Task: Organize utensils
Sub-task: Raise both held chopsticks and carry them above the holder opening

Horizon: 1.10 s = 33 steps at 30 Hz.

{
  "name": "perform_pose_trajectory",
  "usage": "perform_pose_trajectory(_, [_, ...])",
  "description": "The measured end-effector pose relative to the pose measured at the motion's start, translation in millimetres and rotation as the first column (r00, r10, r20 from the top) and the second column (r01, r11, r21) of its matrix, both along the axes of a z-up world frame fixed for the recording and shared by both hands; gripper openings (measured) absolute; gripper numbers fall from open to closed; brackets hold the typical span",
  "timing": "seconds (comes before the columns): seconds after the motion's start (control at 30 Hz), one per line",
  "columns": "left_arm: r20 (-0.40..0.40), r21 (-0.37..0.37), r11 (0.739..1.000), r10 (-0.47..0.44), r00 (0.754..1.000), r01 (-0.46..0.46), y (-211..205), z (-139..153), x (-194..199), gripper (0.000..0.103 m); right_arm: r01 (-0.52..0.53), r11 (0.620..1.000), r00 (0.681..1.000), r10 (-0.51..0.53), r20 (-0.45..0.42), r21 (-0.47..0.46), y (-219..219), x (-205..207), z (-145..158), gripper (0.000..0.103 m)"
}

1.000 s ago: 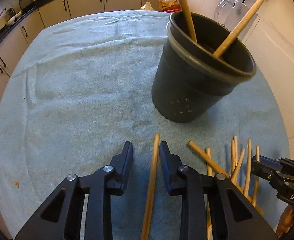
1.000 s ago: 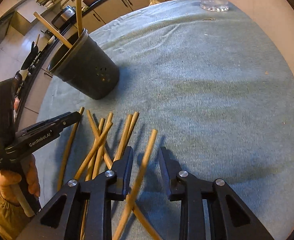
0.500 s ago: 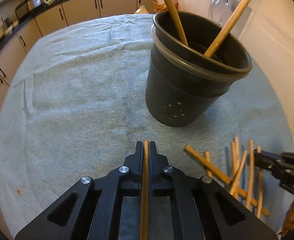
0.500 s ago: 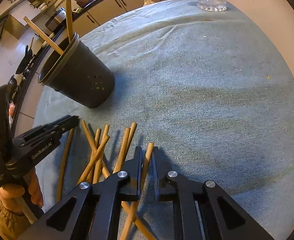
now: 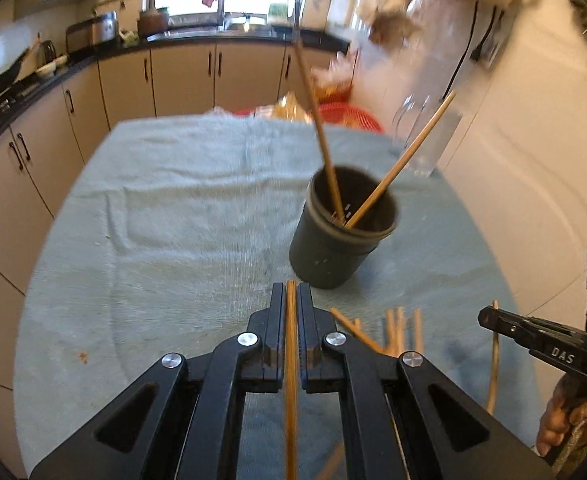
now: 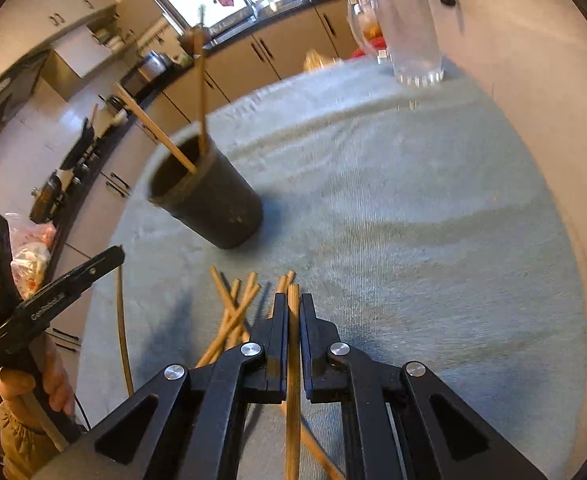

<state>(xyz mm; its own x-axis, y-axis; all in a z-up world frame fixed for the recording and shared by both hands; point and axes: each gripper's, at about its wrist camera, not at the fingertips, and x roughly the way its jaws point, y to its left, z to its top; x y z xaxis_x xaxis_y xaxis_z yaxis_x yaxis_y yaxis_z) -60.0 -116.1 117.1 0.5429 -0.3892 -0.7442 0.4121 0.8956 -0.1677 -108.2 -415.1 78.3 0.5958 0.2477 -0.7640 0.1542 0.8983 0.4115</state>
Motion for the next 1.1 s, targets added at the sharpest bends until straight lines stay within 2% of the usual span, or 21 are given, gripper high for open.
perform_pose_trajectory(0.23, [0.075,-0.106,0.994,0.014,0.997,-0.006,21.8,42.4,-39.8,0.004,0.005,0.997,0.990,0.006,0.144,-0.080,5.8,-40.5,45.4,0.006])
perform_pose_trajectory(0.5, [0.211,-0.104,0.994,0.001,0.977,0.021,35.1,69.8,-94.9,0.005,0.008,0.992,0.975,0.020,0.221,-0.128,3.8,-85.0,73.4,0.006])
perform_pose_trajectory(0.8, [0.305,-0.116,0.992,-0.011,0.952,0.049,51.7,80.4,-145.2,0.005,-0.005,0.980,0.959,0.061,0.275,-0.200,6.6,-133.9,95.4,0.007])
perform_pose_trajectory(1.1, [0.322,-0.154,0.987,0.008,0.947,0.044,73.7,85.9,-171.7,0.005,-0.035,0.975,0.944,0.105,0.313,-0.221,14.0,-169.4,110.4,0.007])
